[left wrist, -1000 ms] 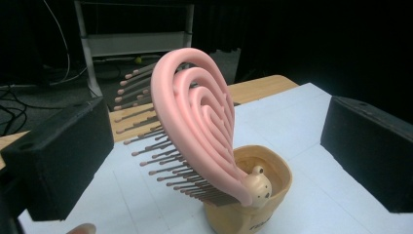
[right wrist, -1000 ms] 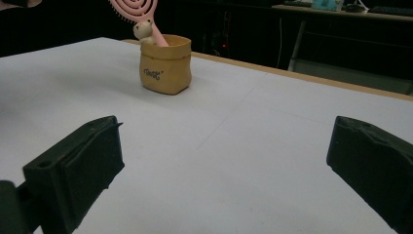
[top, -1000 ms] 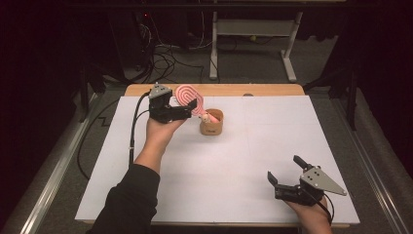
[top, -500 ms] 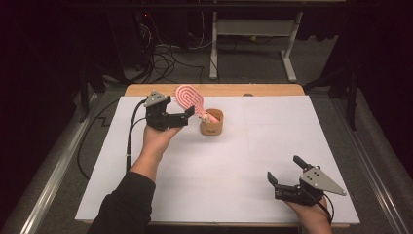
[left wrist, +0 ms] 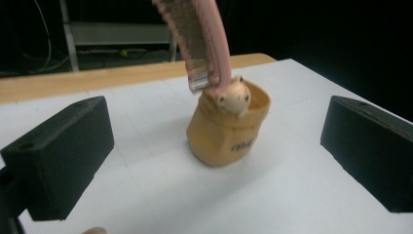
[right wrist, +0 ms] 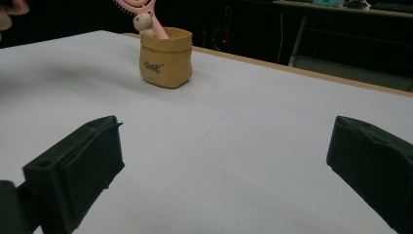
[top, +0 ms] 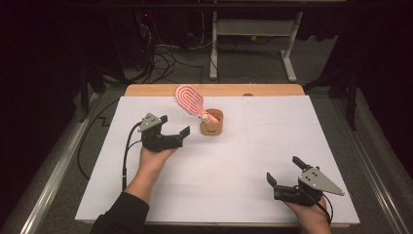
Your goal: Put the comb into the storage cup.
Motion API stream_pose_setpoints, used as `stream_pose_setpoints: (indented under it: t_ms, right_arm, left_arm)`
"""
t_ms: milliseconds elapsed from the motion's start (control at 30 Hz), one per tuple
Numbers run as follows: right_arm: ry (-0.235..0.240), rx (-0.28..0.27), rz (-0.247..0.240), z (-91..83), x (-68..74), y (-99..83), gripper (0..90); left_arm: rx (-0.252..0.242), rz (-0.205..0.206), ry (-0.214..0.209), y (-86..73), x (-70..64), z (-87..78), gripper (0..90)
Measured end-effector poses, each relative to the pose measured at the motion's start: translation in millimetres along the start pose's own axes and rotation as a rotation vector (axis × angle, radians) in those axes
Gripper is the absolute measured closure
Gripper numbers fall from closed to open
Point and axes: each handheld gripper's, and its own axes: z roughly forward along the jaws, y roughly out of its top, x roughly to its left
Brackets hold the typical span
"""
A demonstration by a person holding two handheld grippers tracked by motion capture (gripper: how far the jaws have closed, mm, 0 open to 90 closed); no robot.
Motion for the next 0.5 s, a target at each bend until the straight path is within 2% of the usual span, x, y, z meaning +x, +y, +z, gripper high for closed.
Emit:
stream_pose_setpoints:
  t_ms: [67, 200, 267, 300, 333, 500]
  right_arm:
    - [-0.004, 0.001, 0.004, -0.9, -0.2, 0.1, 0.1]
    - [-0.006, -0.003, 0.0, -2.1, 0.7, 1.0, 0.1]
    - [-0.006, -0.003, -0.001, -2.2, 0.7, 0.9, 0.1]
    - [-0.008, -0.002, -0.001, -2.1, -0.2, 0.4, 0.1]
    - [-0.009, 0.0, 0.0, -2.0, -0.6, 0.0, 0.1]
    - [-0.017, 0.003, 0.001, -2.1, -1.2, -0.6, 0.1]
  left_arm:
    - [0.022, 0.003, 0.003, -12.9, 0.4, -6.8, 0.0]
    - [0.03, -0.008, -0.008, -24.8, -1.6, -17.2, 0.0]
    - [0.032, 0.007, -0.013, -31.3, -4.5, -25.3, 0.0]
    - [0.022, 0.013, -0.022, -37.0, -6.5, -34.6, 0.0]
    - [0.022, 0.013, -0.022, -37.0, -6.5, -34.6, 0.0]
    - [0.035, 0.051, -0.017, -48.9, -10.6, -59.1, 0.0]
